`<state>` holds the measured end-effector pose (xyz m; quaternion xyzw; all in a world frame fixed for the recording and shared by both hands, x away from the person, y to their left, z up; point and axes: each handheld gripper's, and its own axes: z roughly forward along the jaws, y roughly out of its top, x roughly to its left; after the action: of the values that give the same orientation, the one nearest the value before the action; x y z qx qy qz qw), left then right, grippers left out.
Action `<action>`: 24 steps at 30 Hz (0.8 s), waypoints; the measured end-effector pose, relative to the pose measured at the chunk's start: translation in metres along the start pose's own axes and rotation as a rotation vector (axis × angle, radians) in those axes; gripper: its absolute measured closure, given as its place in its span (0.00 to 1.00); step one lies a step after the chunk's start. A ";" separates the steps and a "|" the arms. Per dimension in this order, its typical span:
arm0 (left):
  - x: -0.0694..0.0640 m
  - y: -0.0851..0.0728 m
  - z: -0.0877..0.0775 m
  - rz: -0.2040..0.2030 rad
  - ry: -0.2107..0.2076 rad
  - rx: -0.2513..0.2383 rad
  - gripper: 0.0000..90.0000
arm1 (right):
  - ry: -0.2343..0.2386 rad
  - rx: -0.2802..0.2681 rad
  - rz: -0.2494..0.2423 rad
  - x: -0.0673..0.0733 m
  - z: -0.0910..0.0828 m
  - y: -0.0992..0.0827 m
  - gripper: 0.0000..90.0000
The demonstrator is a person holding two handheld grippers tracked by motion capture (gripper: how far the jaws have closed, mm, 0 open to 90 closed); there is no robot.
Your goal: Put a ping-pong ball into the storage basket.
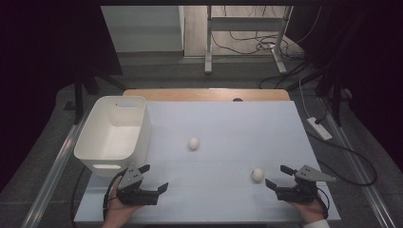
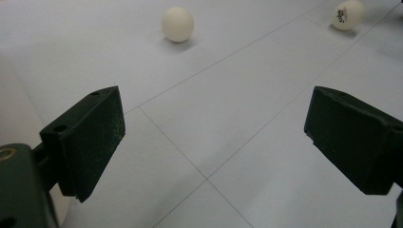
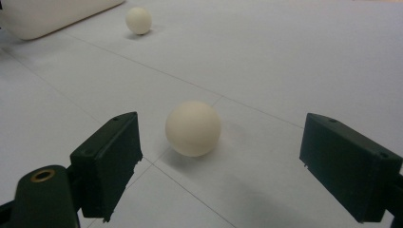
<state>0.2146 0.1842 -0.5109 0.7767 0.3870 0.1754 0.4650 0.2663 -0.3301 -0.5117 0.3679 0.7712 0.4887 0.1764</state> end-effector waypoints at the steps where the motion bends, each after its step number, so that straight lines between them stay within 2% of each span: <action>1: -0.001 0.001 0.000 0.002 -0.001 -0.001 0.08 | 0.001 0.000 -0.001 0.000 0.000 0.000 0.16; 15: -0.005 0.012 0.001 0.023 -0.031 0.003 0.08 | 0.007 -0.004 0.000 0.000 0.001 0.000 0.16; 24: -0.007 0.023 0.004 0.016 -0.043 0.016 0.07 | 0.007 -0.001 -0.001 0.001 0.001 0.000 0.16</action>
<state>0.2231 0.1703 -0.4927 0.7870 0.3721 0.1595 0.4655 0.2667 -0.3289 -0.5126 0.3657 0.7718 0.4901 0.1742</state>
